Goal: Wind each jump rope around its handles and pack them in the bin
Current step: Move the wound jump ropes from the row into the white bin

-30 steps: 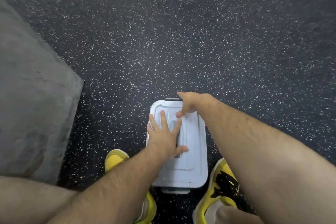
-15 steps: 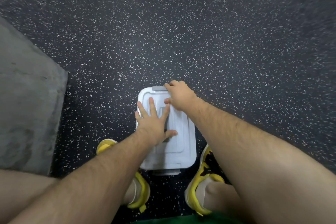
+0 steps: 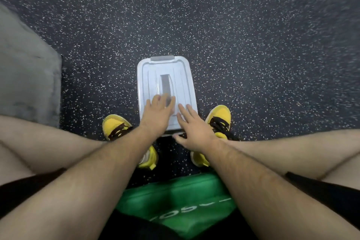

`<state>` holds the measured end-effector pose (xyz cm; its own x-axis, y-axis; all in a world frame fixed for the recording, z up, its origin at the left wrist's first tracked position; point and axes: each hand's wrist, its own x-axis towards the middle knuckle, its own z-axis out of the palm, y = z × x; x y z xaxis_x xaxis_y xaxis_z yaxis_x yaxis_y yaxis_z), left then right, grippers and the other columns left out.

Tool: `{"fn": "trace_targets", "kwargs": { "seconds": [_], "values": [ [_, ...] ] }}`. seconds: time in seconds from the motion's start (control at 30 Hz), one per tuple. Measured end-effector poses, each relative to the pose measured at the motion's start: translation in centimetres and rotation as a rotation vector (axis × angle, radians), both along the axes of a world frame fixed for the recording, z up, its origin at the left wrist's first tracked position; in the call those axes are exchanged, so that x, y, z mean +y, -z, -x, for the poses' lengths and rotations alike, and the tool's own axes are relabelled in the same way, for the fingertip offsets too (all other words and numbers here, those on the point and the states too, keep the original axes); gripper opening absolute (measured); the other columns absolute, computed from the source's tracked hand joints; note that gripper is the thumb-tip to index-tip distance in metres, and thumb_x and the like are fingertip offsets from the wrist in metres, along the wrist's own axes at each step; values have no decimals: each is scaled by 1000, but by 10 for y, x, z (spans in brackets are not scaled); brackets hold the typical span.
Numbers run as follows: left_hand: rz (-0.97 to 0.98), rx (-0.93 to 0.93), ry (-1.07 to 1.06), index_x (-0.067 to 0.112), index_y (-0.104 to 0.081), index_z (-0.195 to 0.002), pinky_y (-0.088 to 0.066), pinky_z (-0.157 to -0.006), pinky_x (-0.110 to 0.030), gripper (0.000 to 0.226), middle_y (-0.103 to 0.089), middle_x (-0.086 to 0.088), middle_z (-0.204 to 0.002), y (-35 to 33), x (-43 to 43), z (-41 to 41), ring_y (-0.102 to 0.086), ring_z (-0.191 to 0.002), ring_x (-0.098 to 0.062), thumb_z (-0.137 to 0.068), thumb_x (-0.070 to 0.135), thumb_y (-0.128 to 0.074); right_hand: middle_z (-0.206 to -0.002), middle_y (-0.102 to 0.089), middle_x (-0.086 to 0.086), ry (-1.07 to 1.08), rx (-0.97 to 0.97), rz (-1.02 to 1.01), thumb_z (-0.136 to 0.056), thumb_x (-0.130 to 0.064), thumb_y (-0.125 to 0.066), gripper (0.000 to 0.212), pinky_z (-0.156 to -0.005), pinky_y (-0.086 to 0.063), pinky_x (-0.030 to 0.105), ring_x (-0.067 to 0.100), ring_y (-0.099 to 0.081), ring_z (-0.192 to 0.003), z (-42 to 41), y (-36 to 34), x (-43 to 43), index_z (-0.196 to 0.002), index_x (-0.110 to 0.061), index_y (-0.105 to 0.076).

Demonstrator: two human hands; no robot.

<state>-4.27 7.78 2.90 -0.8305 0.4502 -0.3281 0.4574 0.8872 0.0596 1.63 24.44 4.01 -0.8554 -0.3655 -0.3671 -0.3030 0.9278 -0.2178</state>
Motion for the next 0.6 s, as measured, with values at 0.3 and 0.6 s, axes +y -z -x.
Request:
{"fn": "trace_targets", "kwargs": {
  "seconds": [0.3, 0.6],
  "values": [
    [-9, -122, 130, 19, -10, -162, -9, -125, -54, 75, 1, -13, -169, 4, -22, -41, 7, -155, -35, -102, 44, -49, -168, -3, 11, -120, 9, -155, -105, -38, -43, 66, -124, -16, 42, 37, -8, -152, 9, 3, -4, -158, -9, -18],
    [-237, -129, -79, 23, -61, -136, -42, -106, -46, 36, -38, -4, -154, -2, -19, -33, -44, -137, -30, -102, 18, -50, -161, -22, 8, -3, -3, -121, -105, -25, -45, 48, -95, -47, 40, 34, -34, -140, 18, 4, -9, -151, -15, -37]
  ]
}}
